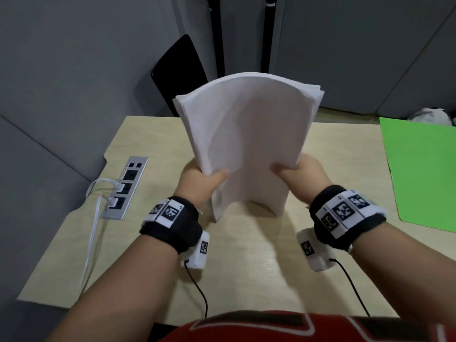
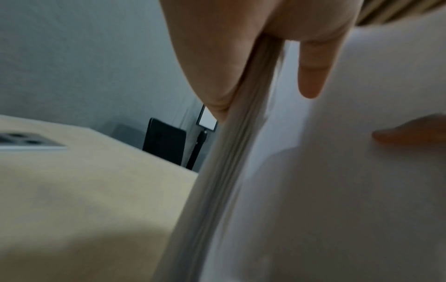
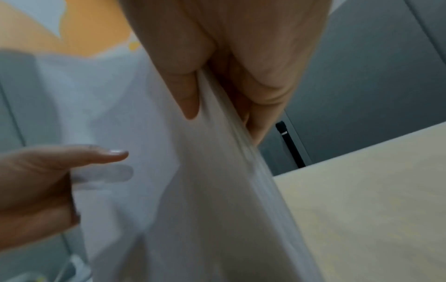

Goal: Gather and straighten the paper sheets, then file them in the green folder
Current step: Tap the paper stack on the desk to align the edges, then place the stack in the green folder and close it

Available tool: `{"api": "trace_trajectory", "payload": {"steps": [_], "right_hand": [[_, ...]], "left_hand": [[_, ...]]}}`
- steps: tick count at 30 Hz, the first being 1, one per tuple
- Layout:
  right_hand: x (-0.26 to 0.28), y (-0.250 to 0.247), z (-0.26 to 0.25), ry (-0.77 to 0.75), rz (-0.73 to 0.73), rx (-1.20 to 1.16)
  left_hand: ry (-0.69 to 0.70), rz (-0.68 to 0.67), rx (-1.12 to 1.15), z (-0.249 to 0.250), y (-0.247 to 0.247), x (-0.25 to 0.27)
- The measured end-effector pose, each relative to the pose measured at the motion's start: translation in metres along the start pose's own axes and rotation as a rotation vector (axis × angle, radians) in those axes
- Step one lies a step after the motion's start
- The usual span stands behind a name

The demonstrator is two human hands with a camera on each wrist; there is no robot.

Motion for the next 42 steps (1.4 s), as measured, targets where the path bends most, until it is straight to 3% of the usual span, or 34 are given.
{"api": "trace_trajectory", "payload": {"steps": [4,10,14,19,27,36,40,42], "right_hand": [[0.010,0.012,0.033,0.072,-0.089,0.135],[0.008,-0.018,0.047,-0.003,0.203,-0.018],[0.006,-0.037,0.060,0.003,0.421,-0.075],[-0.005,-0.065,0.086,-0.020,0.456,-0.001],[-0.025,-0.110,0.150,0.132,0.287,0.097],[-0.065,-0.156,0.267,0.340,0.110,0.601],[-0.060,-0.148,0.281,0.309,-0.077,0.757],[-0.057,-0.135,0.275,0.242,-0.157,0.727]], "left_hand": [[-0.200,-0.060,-0.085,-0.042,0.015,0.004],[-0.111,-0.015,0.016,-0.027,0.027,0.009],[-0.146,-0.024,0.117,-0.018,0.045,0.022],[-0.206,-0.051,0.183,-0.011,0.079,0.037],[-0.332,-0.028,0.203,-0.005,0.133,0.049],[-0.391,0.067,0.135,-0.005,0.178,0.054],[-0.387,0.105,0.117,0.000,0.190,0.052],[-0.381,0.122,0.097,0.002,0.193,0.051]]}}
Point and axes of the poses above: each hand's wrist, its own x-axis away from the middle knuckle, its own y-axis out of the palm, z = x × y, the point moved 4 cm from there along -x, towards the middle knuckle, and after that the axes turned 10 degrees about z, right-handed, at the moved point
